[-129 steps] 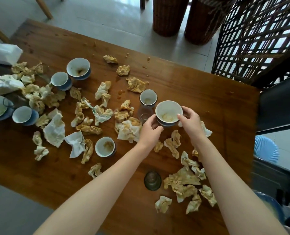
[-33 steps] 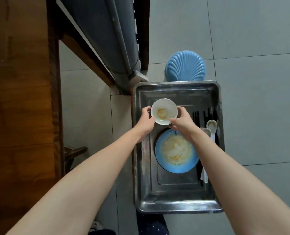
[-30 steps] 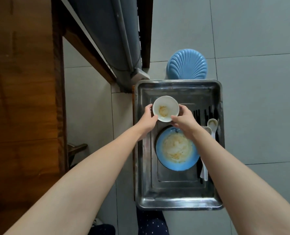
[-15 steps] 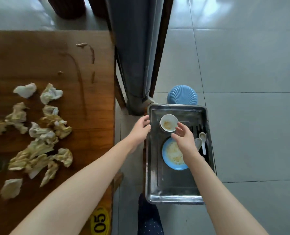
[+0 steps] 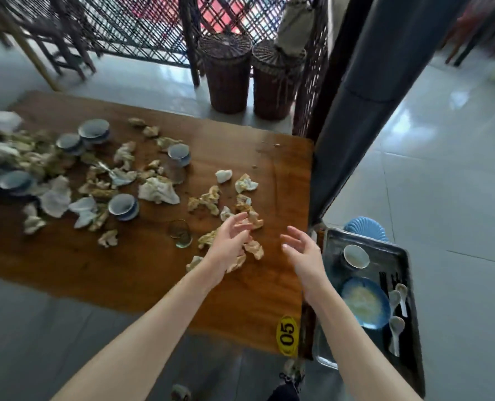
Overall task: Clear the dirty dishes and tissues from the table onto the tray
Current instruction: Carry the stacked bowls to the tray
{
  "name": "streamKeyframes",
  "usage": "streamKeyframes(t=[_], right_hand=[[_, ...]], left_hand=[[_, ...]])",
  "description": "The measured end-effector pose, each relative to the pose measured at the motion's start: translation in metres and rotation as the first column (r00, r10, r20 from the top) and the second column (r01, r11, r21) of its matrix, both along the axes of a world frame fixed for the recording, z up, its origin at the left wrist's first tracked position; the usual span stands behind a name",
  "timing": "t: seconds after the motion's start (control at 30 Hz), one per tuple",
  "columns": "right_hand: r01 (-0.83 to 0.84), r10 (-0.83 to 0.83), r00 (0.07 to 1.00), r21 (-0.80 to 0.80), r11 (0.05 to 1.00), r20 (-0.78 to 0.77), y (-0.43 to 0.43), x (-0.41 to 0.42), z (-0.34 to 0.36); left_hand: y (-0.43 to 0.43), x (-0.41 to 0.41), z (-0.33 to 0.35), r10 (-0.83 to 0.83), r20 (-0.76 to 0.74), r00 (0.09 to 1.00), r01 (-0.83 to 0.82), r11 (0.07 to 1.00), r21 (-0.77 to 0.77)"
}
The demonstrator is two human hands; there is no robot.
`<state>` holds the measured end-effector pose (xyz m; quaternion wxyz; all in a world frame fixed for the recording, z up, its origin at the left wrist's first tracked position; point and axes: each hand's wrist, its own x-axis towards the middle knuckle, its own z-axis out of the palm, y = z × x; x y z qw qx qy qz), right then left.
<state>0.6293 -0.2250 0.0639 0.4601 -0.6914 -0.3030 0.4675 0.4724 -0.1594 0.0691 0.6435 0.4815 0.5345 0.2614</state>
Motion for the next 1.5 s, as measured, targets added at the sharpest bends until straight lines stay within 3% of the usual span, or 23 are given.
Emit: streamKeyframes(t=[0.27,0.53,0.83,1.23,1.5], right_hand=[[-0.074,0.074,0.997,0.025,0.997,0.001,0.023,-0.147,0.016],[-0.232,0.233,0.972,0.051,0.971,-0.013,0.054,-0.261,0.028],[-0.347,0.348,0.937,0.031,0.937,-0.039,0.109,-0.332,0.034],[-0.397,0.398,0.913,0.028,0.918,-0.089,0.245,-0.39,0.035],[-0.475,0.473,0.879,-0.028,0.879,-0.059,0.283,-0.459,0.02]], left_hand=[[-0.009,-0.191,0.033,0.187,-0.058,0.981,-0.183,0.981,0.066],[-0.012,-0.322,0.035,0.391,-0.085,0.916,-0.385,0.919,0.081],[0.006,-0.407,0.026,0.578,-0.112,0.808,-0.573,0.816,0.078],[0.108,-0.491,0.007,0.684,-0.159,0.712,-0.685,0.726,0.057],[0.151,-0.548,-0.007,0.71,-0.191,0.678,-0.719,0.694,0.03]])
